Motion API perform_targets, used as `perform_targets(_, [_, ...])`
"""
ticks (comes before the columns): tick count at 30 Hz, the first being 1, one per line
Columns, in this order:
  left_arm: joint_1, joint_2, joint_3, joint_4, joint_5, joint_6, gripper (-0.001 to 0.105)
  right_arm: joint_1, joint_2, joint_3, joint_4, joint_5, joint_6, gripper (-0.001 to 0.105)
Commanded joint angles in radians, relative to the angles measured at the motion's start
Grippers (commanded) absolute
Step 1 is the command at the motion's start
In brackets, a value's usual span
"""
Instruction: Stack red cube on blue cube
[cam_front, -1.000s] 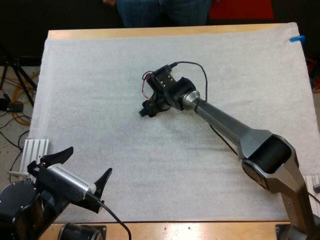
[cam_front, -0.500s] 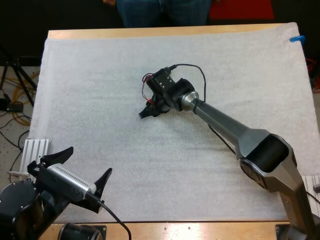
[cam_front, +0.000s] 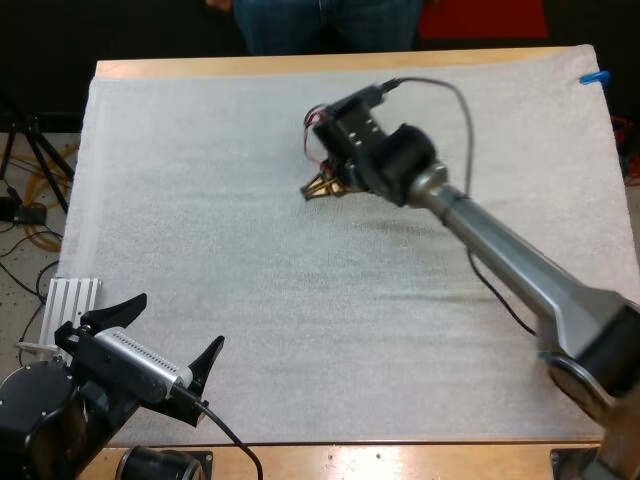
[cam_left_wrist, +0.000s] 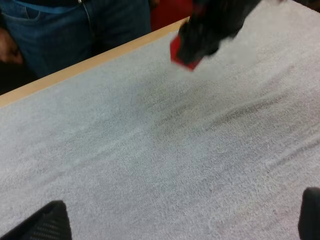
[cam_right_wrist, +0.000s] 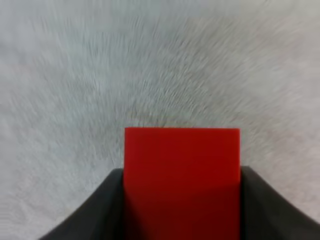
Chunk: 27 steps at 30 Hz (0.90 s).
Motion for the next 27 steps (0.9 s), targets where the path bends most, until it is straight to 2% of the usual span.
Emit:
perform_targets(1, [-0.005, 0.002, -0.008, -0.001, 0.005, -0.008, 0.087, -0.011, -0.036, 0.010, 0.024, 0.003, 0.025, 0.009])
perform_targets(8, [-0.005, 0.002, -0.008, -0.001, 0.005, -0.008, 0.087, -0.062, -0.208, 0.165, 0.075, -0.001, 0.045, 0.009])
perform_targets(15, [-0.005, 0.002, -0.008, -0.001, 0.005, -0.008, 0.087, -0.149, -0.457, 0.410, 0.073, -0.001, 0.091, 0.009])
perform_targets(19, [-0.005, 0.002, -0.008, -0.001, 0.005, -0.008, 0.087, -0.192, -0.614, 0.541, 0.073, 0.008, 0.094, 0.003])
perform_targets(21, [-0.005, 0.002, -0.008, -0.001, 0.005, -0.008, 0.087, -0.205, -0.674, 0.602, 0.073, 0.015, 0.101, 0.000])
perform_targets(27, [-0.005, 0.002, -0.008, -0.001, 0.005, -0.008, 0.087, -0.209, -0.880, 0.783, 0.090, 0.047, 0.151, 0.000])
